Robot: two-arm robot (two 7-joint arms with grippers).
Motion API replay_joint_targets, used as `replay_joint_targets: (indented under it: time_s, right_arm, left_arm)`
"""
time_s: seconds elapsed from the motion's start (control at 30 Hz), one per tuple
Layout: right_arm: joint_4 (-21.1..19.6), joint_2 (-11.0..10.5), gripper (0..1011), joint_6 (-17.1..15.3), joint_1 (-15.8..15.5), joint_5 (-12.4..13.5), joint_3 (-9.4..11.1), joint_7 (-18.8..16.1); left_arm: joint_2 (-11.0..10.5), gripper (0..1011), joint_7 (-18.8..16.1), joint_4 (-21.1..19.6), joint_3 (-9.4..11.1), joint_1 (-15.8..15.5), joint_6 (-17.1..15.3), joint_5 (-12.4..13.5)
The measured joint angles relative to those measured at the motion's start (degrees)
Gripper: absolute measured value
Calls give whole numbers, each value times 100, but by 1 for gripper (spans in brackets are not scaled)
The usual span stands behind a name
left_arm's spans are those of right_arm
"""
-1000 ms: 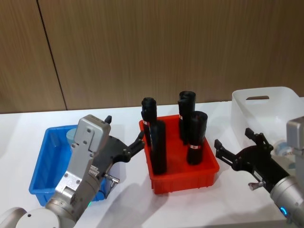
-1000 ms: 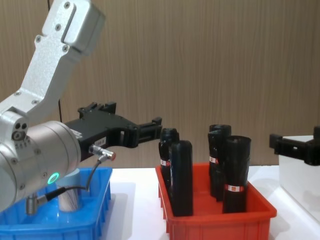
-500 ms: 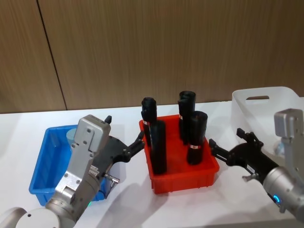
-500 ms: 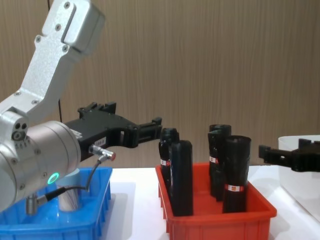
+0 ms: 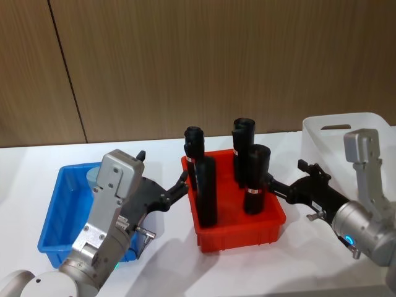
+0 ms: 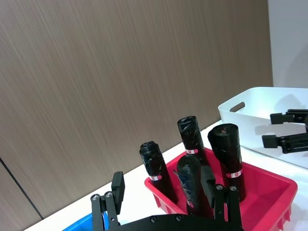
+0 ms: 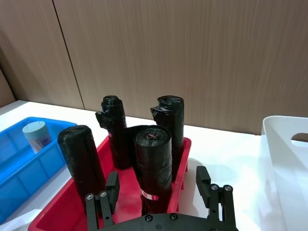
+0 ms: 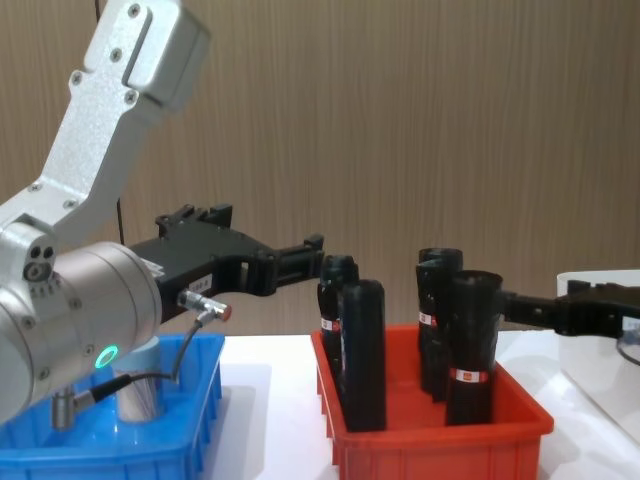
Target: Pick the cotton swabs from the blue box and place them into the white box.
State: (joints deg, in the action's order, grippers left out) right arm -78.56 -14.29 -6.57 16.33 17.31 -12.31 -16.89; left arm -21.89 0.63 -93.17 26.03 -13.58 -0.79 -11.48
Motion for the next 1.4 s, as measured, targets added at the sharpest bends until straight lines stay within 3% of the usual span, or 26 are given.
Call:
replay_joint_targets:
  time_s: [0.7, 1.4]
  right_arm:
    - [1141, 253, 1002, 396, 733, 65, -72, -745]
    - [2024, 443, 1001, 757, 1243, 37, -148, -1003]
  left_arm:
    - [0, 1000, 0, 0, 0, 0, 0, 0]
    - [0, 1000, 0, -1, 0, 0, 0, 0]
